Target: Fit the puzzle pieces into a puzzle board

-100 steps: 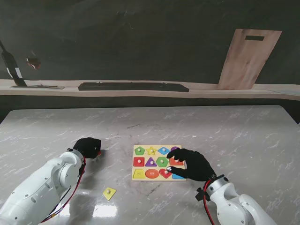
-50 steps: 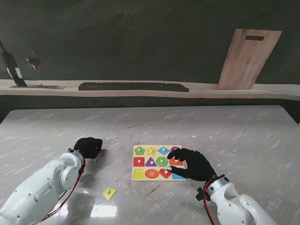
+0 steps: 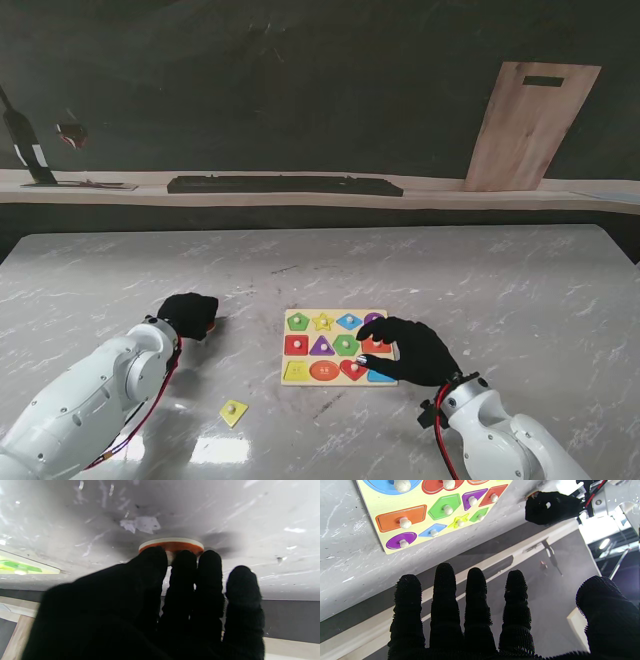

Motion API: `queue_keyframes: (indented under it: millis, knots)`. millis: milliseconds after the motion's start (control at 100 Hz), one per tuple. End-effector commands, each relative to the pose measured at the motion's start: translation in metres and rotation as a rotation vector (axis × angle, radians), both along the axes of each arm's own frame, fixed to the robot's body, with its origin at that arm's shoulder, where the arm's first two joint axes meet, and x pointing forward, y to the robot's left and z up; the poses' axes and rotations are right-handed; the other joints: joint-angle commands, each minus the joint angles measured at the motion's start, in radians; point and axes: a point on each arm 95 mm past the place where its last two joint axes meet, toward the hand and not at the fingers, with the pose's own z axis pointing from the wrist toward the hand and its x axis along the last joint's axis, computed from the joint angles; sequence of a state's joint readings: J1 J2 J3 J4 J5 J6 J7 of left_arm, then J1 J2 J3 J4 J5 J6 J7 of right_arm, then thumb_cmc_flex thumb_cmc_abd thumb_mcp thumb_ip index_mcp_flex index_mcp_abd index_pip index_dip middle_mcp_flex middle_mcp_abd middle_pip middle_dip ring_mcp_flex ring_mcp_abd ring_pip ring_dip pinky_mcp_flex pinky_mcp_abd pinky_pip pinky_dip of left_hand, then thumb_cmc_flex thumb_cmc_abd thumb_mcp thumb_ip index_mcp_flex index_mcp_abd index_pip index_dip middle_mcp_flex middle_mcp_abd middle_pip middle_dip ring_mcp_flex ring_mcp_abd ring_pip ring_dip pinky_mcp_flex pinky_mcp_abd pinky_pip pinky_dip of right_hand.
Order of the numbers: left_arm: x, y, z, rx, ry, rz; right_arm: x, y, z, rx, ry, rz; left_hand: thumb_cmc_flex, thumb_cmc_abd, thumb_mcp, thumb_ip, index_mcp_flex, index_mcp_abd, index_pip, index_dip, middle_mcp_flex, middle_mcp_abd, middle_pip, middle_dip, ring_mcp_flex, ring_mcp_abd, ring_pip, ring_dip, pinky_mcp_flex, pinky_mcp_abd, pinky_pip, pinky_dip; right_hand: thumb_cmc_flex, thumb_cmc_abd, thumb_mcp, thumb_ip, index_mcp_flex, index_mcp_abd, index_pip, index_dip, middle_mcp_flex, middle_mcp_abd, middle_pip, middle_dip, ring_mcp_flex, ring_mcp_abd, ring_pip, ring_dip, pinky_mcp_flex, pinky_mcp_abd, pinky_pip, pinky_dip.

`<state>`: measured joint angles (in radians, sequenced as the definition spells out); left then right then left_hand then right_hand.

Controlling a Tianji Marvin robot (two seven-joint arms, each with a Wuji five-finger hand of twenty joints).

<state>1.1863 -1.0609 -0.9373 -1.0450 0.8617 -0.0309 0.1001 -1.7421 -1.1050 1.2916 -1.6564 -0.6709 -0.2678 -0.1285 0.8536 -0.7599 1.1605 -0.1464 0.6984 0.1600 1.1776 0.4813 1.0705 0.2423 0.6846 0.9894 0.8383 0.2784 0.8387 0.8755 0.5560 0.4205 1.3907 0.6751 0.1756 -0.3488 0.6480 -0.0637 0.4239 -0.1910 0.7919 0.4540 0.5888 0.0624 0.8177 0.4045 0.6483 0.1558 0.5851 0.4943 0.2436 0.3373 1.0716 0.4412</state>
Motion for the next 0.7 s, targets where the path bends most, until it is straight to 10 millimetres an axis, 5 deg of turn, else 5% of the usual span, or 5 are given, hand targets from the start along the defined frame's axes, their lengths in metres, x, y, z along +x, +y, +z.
queue_keyframes:
  millis: [0, 690]
  knots:
    - [-0.020, 0.008, -0.030, 0.021, 0.084, 0.022, -0.002, 0.002, -0.002, 0.000, 0.006, 0.005, 0.016, -0.041, 0.053, 0.050, -0.026, -0.026, 0.031, 0.025, 0.006, -0.066, -0.061, -0.052, 0.052, -0.041, 0.014, 0.024, 0.012, -0.018, 0.036, -0.018, 0.026, 0.027, -0.023, 0.020, 0.026, -0.043, 0.013, 0.007, 0.024, -0.025, 0.003, 0.003, -0.011, -0.030, 0.016, 0.004, -0.004, -0.015, 0.019, 0.011]
    - [-0.022, -0.005, -0.004, -0.039, -0.025, -0.005, -0.002, 0.002, -0.003, 0.002, 0.005, 0.005, -0.010, -0.084, 0.143, 0.069, -0.047, -0.006, 0.061, 0.122, -0.004, -0.057, 0.007, 0.006, 0.071, -0.029, 0.029, 0.128, 0.015, -0.002, 0.074, -0.010, 0.031, 0.027, -0.027, 0.020, 0.034, -0.061, 0.010, 0.013, 0.034, -0.033, -0.002, 0.002, -0.011, -0.032, 0.016, 0.004, -0.004, -0.015, 0.020, 0.010]
